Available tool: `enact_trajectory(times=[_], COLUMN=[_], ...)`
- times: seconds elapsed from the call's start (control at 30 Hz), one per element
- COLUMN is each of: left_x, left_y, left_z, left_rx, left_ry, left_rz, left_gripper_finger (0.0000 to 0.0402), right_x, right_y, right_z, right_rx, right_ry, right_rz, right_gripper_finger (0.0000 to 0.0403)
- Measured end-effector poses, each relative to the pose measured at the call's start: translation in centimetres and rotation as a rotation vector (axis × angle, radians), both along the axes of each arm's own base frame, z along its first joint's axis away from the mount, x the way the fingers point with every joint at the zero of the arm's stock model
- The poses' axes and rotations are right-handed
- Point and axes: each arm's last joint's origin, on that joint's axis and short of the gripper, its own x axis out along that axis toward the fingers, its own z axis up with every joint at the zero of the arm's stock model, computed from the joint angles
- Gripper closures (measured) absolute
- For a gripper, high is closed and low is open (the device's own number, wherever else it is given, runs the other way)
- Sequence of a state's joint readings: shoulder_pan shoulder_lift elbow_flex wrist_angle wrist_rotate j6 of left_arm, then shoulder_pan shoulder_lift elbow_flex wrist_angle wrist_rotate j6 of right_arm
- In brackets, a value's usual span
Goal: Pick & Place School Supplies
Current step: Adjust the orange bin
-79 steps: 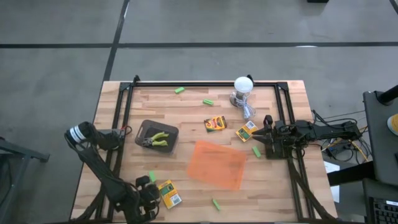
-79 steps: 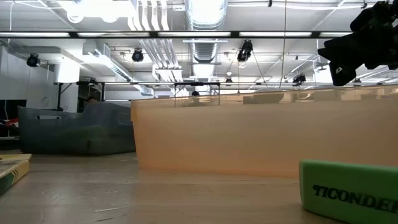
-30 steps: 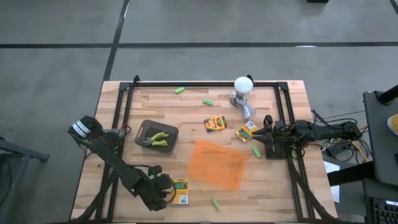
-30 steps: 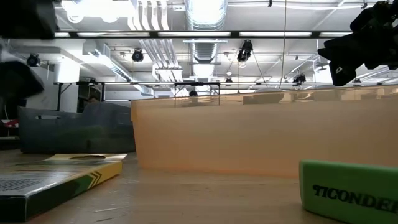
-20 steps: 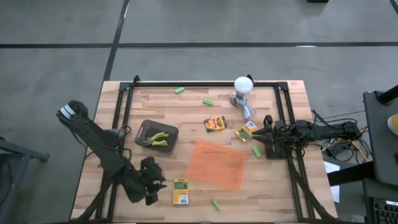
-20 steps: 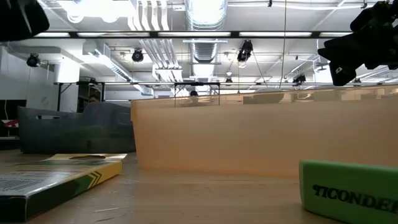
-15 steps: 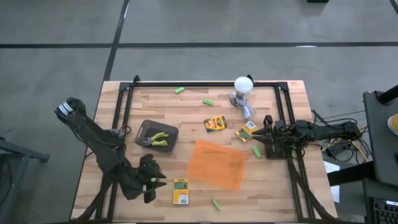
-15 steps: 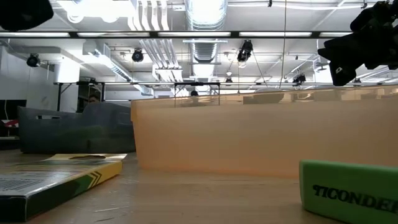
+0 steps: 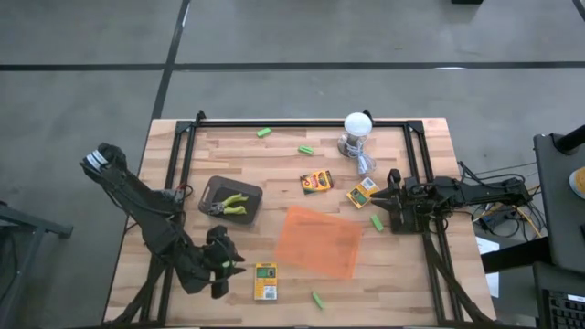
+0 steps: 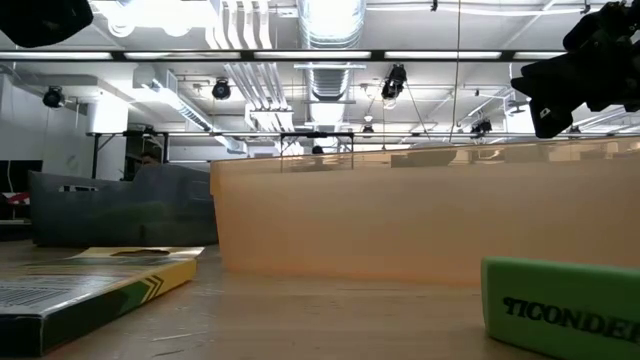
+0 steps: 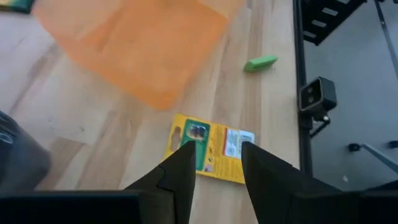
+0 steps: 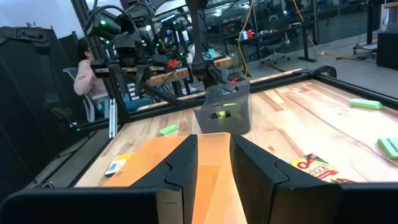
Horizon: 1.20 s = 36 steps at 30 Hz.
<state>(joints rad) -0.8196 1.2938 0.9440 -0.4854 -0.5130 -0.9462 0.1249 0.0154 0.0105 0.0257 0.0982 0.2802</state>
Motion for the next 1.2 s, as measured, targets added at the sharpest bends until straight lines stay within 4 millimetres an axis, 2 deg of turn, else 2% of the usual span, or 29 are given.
enact_trajectory(times=[0.13,0.2,0.27,0.43,0.63,0.83,1.03,1.2], left_x=[0.0,0.0,0.0,0.0,0.0,-0.2,-0.2,-0.3], left_y=[0.0,0.0,0.0,0.0,0.1,0.2,0.2,0.2], left_z=[0.0,0.0,0.0,0.0,-0.1,-0.2,-0.2,-0.3], left_rx=[-0.004,-0.004,-0.003,0.007,0.013,0.034,0.034,0.044], left_ry=[0.004,0.004,0.005,0.0,0.004,0.02,0.021,0.032], left_rz=[-0.003,-0.003,-0.003,-0.003,-0.003,-0.002,-0.002,-0.005], left_gripper_finger=[0.0268,0.0268,0.0268,0.0268,0.0268,0.0268,0.0268,0.0268], right_x=[0.0,-0.1,-0.2,-0.4,0.3,3.5,8.3,11.9], right_y=[-0.2,-0.5,-0.6,-0.4,-0.2,0.4,1.5,2.9], right_z=[0.2,0.7,1.4,3.4,8.1,12.9,17.8,20.6], right_rx=[0.093,0.192,0.207,0.024,-0.223,-0.331,-0.264,-0.289], right_ry=[-0.022,-0.081,-0.156,-0.244,-0.213,-0.016,0.011,0.047], right_rz=[-0.056,-0.147,-0.168,-0.124,-0.148,-0.073,0.078,0.259], right_gripper_finger=[0.0312,0.0312,0.0312,0.0317,0.0337,0.0347,0.0351,0.0355])
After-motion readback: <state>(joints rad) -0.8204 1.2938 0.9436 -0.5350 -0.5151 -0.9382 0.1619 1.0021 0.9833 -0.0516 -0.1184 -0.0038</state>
